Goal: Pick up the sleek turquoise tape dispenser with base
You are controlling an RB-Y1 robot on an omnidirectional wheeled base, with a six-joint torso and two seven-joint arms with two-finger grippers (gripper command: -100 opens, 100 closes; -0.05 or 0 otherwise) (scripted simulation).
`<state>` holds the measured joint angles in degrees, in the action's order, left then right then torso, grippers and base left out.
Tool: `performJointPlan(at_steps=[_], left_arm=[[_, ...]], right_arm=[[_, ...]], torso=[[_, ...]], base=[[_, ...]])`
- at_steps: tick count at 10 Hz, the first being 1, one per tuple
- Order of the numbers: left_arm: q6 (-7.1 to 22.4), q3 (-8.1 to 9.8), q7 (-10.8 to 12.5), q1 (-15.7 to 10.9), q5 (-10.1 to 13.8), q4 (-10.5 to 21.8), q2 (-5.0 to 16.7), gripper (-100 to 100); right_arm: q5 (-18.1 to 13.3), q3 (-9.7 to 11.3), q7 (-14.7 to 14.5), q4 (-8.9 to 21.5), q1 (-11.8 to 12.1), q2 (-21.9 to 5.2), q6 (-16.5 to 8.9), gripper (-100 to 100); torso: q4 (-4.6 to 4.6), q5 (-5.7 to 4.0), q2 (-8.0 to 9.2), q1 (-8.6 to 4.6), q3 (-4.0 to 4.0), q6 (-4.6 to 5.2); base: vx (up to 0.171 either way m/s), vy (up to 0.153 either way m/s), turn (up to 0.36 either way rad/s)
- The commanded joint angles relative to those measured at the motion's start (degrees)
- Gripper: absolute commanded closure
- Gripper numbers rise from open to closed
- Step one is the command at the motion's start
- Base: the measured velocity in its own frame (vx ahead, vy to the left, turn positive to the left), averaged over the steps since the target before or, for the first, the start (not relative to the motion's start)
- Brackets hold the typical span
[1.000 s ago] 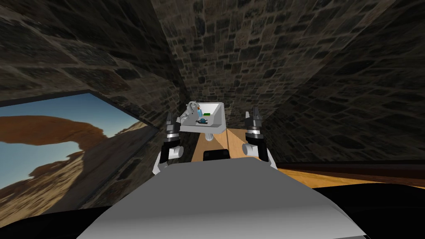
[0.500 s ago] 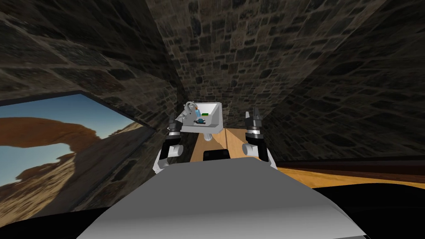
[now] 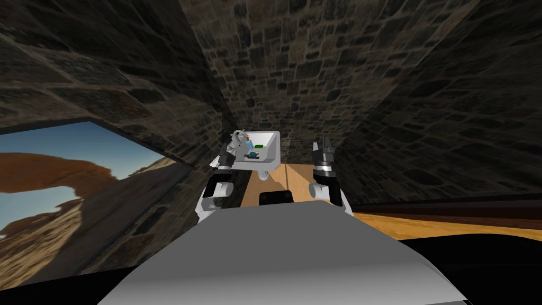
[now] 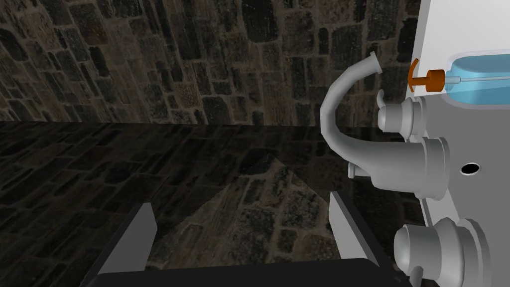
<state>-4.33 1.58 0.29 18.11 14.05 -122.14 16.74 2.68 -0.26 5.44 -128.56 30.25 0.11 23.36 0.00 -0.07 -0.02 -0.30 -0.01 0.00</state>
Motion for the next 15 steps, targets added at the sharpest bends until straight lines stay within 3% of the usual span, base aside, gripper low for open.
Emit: performJointPlan(at_steps=[1, 8, 10, 15], left_arm=[[2.63, -0.08, 0.48, -0.57, 0.80, 0.17, 0.53, -100], [14.23, -0.91, 4.28, -5.28, 7.06, 2.73, 5.31, -100], [16.21, -0.91, 4.28, -5.28, 7.06, 2.73, 5.31, -100], [25.08, -1.74, 7.32, -8.58, 11.34, 5.03, 9.20, -100]], right_arm=[[0.00, 0.00, 0.00, 0.00, 0.00, 0.00, 0.00, 0], [0.00, 0.00, 0.00, 0.00, 0.00, 0.00, 0.00, 0], [0.00, -0.01, 0.00, 0.00, 0.00, 0.00, 0.00, 0], [0.00, -0.01, 0.00, 0.00, 0.01, -0.01, 0.00, 0]], torso=[[0.00, 0.00, 0.00, 0.00, 0.00, 0.00], [-0.01, 0.02, -0.04, 0.11, -0.03, -0.02], [-0.02, 0.02, -0.06, 0.13, -0.04, -0.02], [-0.03, 0.03, -0.10, 0.17, -0.06, -0.02]], base=[[0.003, -0.060, -0.015], [0.014, -0.058, -0.020], [0.016, -0.030, -0.001], [0.034, -0.039, -0.006]])
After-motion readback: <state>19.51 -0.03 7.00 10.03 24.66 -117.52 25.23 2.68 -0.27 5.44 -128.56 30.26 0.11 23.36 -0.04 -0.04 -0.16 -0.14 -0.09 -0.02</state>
